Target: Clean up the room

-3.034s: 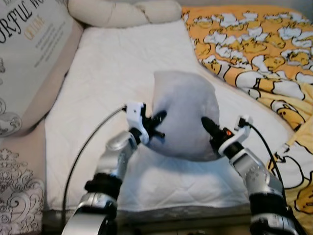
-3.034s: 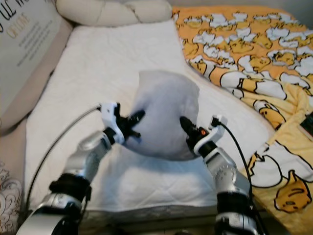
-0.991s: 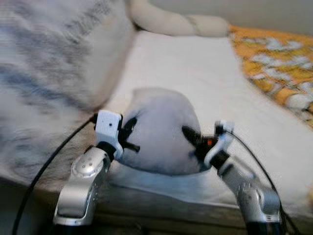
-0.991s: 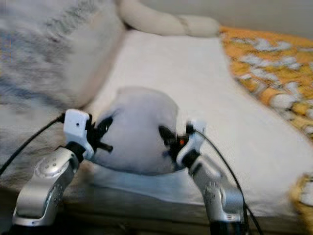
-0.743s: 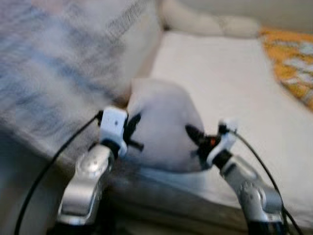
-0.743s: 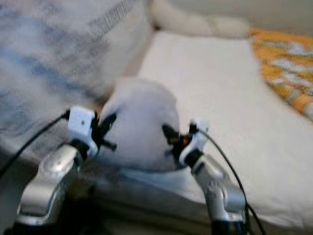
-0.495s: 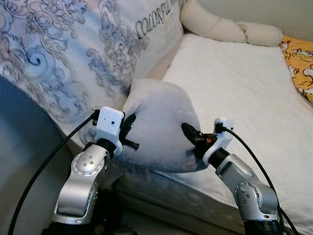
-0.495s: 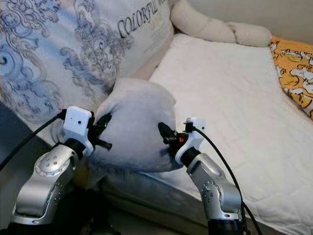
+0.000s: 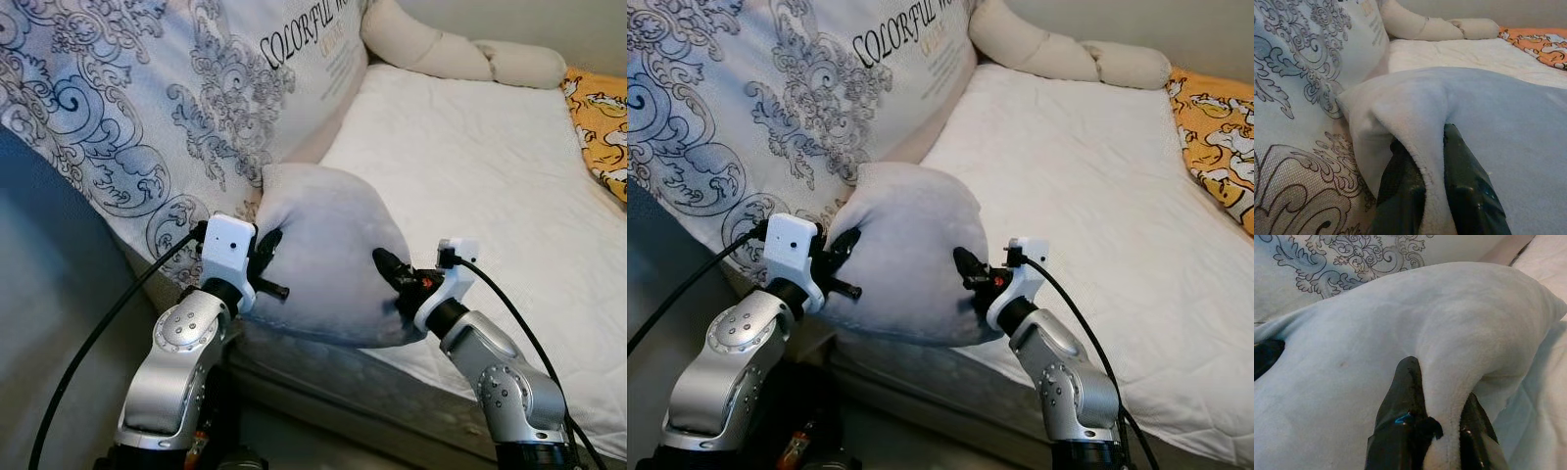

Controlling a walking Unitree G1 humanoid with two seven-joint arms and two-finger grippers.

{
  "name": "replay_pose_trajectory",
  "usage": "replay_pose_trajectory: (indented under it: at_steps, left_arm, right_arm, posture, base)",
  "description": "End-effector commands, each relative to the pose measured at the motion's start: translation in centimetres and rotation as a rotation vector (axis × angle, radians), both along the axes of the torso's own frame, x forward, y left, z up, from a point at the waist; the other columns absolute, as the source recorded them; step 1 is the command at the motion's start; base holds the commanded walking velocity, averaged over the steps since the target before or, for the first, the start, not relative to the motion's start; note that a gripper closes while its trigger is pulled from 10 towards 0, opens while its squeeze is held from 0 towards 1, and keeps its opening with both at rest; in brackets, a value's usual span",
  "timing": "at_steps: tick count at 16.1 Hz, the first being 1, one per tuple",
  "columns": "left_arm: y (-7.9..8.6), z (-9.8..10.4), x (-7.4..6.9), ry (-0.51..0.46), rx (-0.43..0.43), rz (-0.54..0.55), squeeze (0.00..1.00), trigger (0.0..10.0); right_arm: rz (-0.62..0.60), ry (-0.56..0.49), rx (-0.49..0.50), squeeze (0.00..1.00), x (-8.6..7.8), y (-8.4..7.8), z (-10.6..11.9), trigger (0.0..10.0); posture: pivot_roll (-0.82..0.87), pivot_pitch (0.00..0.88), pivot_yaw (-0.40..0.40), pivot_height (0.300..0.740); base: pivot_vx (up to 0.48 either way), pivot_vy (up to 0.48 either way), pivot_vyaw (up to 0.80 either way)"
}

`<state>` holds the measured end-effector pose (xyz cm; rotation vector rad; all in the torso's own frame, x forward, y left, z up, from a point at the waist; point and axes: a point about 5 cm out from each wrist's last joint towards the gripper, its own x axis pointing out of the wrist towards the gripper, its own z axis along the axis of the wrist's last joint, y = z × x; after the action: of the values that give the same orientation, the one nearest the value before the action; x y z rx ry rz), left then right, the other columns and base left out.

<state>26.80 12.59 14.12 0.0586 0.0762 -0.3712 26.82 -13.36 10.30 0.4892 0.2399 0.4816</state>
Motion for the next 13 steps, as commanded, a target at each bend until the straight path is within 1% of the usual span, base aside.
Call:
replay_pose_trajectory:
  at_steps: [1,3,4,6,8,9,11,13]
  left_arm:
    - [0.29,0.74,0.24,-0.030,-0.006,0.017,0.00,10.0]
    - [0.16,0.69,0.19,-0.027,-0.013,0.009,0.00,10.0]
    - [0.11,0.67,0.17,-0.026,-0.017,0.003,0.00,10.0]
    - [0.04,0.64,0.12,-0.021,-0.026,-0.002,0.00,10.0]
    - [-0.02,0.60,0.10,-0.018,-0.029,-0.006,0.00,10.0]
    - [-0.04,0.60,0.10,-0.018,-0.032,-0.007,0.00,10.0]
    - [-0.05,0.63,0.12,-0.018,-0.037,-0.008,0.00,10.0]
    - [0.04,0.66,0.19,-0.017,-0.039,-0.002,0.00,10.0]
  right_arm:
    - [-0.029,-0.024,0.000,0.00,0.22,-0.71,0.63,10.0]
    - [-0.026,-0.025,-0.002,0.00,0.21,-0.71,0.66,10.0]
    - [-0.025,-0.025,-0.003,0.00,0.20,-0.70,0.68,10.0]
    - [-0.021,-0.029,-0.002,0.00,0.18,-0.65,0.72,10.0]
    - [-0.013,-0.016,0.012,0.00,0.14,-0.57,0.68,10.0]
    - [-0.013,-0.017,0.002,0.00,0.17,-0.62,0.67,10.0]
    - [-0.013,-0.024,-0.011,0.00,0.24,-0.65,0.70,10.0]
    - [0.013,-0.022,-0.035,0.00,0.22,-0.31,0.52,10.0]
  posture:
    - [0.10,0.000,-0.023,0.740]
    - [0.10,0.000,-0.025,0.740]
    - [0.10,0.000,-0.026,0.740]
    - [0.10,0.000,-0.025,0.740]
    - [0.10,0.000,-0.025,0.740]
    - [0.10,0.000,-0.025,0.740]
    - [0.10,0.000,-0.026,0.740]
    - [0.10,0.000,-0.028,0.740]
  base:
    - [0.000,0.000,0.00]
    - [0.000,0.000,0.00]
    - [0.244,0.000,0.00]
    - [0.296,0.000,0.00]
    - [0.317,0.000,-0.68]
    - [0.345,0.000,-0.80]
    - [0.377,0.000,0.00]
    - [0.426,0.000,0.00]
